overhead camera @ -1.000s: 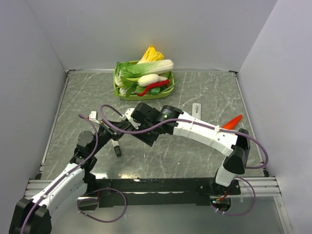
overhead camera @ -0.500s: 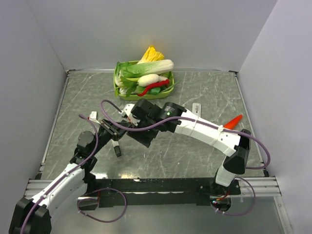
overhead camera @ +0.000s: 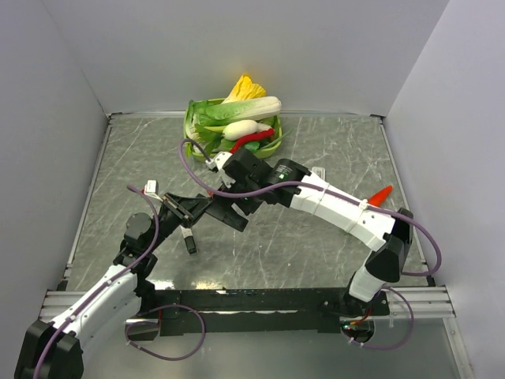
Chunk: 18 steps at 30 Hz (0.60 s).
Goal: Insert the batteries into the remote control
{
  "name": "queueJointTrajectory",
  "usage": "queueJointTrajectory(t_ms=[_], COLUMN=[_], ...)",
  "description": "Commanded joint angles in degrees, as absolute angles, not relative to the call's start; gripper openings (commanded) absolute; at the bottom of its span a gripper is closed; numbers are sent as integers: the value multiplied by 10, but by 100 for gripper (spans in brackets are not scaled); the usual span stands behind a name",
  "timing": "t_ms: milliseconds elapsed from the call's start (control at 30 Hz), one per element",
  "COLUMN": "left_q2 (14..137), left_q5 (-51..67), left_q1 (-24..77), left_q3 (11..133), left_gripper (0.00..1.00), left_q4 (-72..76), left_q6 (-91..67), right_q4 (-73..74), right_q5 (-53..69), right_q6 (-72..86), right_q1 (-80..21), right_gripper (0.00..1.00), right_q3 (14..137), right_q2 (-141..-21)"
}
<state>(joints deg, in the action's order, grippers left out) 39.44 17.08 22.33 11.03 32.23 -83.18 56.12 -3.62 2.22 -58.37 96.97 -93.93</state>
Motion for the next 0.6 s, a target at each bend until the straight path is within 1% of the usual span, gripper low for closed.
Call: queueJointTrajectory(t_ms=[0, 300, 567], left_q2=[381, 381, 390], left_q5=[181, 174, 176], left_q1=[226, 226, 226], left_q3=[113, 112, 120], left_gripper=[1, 1, 1], left_q4=[371, 381, 367], left_q6=[-838, -856, -852], right_q4=[537, 533, 534], right_q5=[-44, -37, -48], right_q6=[43, 46, 40], right_q1=[-574, -572, -573], right_gripper=[88, 87, 87], right_q3=[957, 950, 976], right_q2=[-900, -900, -888])
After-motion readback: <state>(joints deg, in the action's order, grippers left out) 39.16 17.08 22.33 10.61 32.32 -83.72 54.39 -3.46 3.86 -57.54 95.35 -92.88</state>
